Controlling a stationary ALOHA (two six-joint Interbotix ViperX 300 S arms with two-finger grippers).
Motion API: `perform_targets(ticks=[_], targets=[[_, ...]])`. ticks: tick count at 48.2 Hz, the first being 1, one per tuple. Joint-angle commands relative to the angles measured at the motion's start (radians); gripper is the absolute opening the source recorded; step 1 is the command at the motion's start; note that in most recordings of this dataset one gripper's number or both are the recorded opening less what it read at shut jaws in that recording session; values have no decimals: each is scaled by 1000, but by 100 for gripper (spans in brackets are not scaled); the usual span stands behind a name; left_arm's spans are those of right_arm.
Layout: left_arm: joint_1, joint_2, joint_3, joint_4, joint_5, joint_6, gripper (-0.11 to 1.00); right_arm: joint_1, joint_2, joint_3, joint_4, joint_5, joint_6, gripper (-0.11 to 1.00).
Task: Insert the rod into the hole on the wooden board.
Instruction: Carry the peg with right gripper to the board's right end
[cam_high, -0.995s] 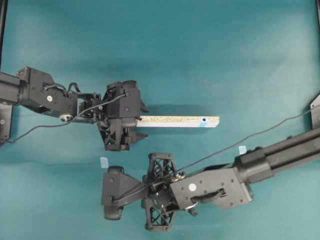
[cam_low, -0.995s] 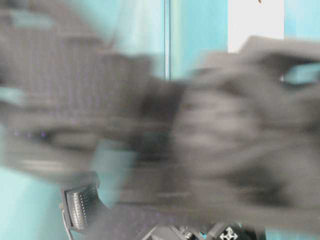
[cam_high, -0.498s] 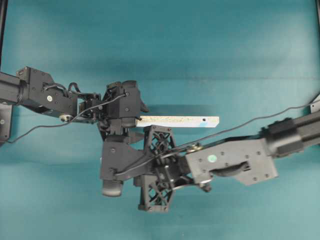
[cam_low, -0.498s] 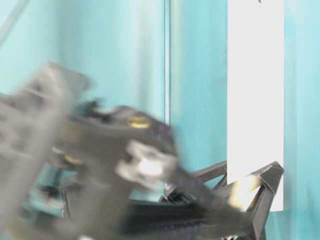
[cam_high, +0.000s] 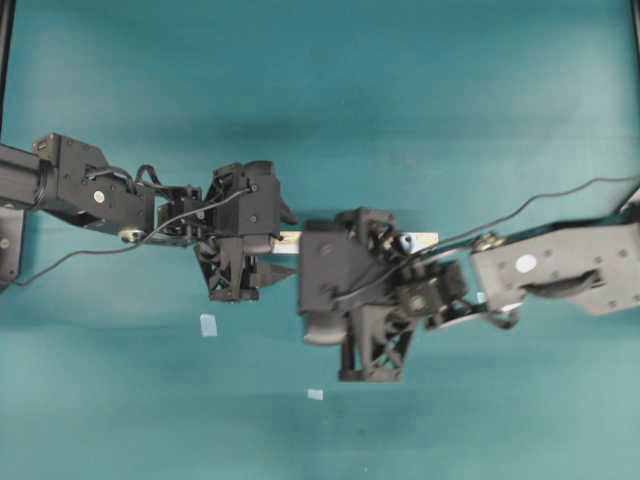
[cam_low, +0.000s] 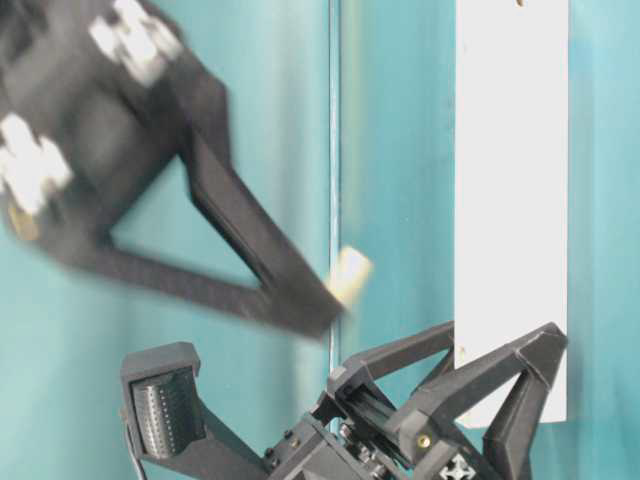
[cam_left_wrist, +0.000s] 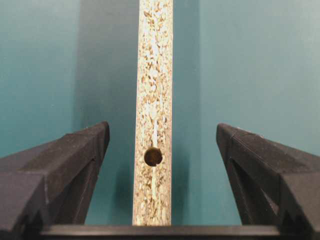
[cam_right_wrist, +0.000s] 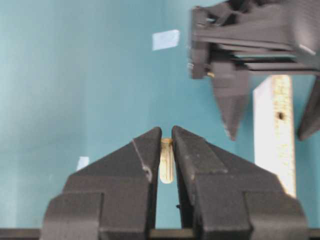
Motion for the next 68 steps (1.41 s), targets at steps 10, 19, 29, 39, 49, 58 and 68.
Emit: perform_targets(ticks=[10, 19, 29, 39, 49, 58, 68], targets=[[3, -12, 2, 0, -5, -5, 93, -54, -135, 189, -114, -238, -3, 10], [8, -14, 3, 0, -8, -5, 92, -98, -178, 279, -149, -367, -5, 10], [14, -14, 2, 0, -15, -5, 92, -150, -215, 350, -166, -474, -14, 10], [18, -14, 3, 0, -37, -5, 92, -193, -221, 414, -172, -609, -55, 10], [18, -14, 3, 0, -38, -5, 92, -229, -230, 476, -167, -703, -101, 10], [18, -14, 3, 0, -38, -2, 92, -256, -258, 566, -121, -815, -150, 10], [20, -14, 5, 2, -38, 0, 92, -261, -287, 640, -5, -884, -262, 10]])
